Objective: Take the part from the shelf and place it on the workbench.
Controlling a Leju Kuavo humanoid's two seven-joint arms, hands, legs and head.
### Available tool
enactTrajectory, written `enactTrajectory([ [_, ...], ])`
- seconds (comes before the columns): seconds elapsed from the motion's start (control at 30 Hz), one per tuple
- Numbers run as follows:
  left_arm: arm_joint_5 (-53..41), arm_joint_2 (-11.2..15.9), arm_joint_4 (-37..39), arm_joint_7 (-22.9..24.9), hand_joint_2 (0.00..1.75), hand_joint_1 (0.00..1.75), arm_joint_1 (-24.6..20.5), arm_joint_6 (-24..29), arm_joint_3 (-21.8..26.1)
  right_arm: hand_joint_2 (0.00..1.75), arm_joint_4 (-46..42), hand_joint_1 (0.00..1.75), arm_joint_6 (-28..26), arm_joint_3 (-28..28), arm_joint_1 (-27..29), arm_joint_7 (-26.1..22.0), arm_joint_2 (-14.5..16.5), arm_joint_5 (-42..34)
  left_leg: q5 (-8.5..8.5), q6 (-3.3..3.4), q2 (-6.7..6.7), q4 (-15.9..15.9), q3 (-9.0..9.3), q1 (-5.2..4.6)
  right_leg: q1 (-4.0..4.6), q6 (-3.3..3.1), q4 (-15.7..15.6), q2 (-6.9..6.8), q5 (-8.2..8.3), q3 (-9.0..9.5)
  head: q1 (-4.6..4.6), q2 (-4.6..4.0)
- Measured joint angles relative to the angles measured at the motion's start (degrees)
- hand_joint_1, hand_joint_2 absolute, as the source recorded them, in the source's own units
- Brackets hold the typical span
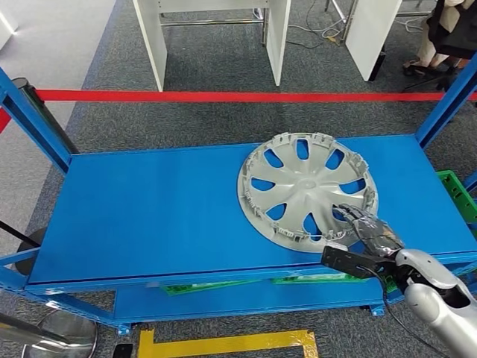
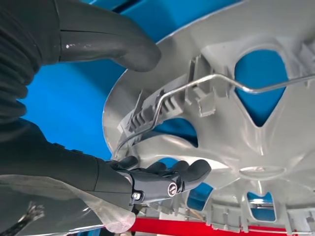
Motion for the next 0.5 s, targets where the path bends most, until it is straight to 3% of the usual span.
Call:
enactTrajectory([
  [0.5, 0.42, 0.46, 0.0, -0.87, 1.75, 0.0, 0.01, -1.04, 0.05, 1.75, -3.25, 0.0, 3.67, 4.44, -2.2, -0.03, -2.89, -5.81, 0.0, 0.0, 0.0, 0.0, 0.01, 0.0, -0.01, 0.02, 0.0, 0.0, 0.02, 0.01, 0.01, 0.0],
])
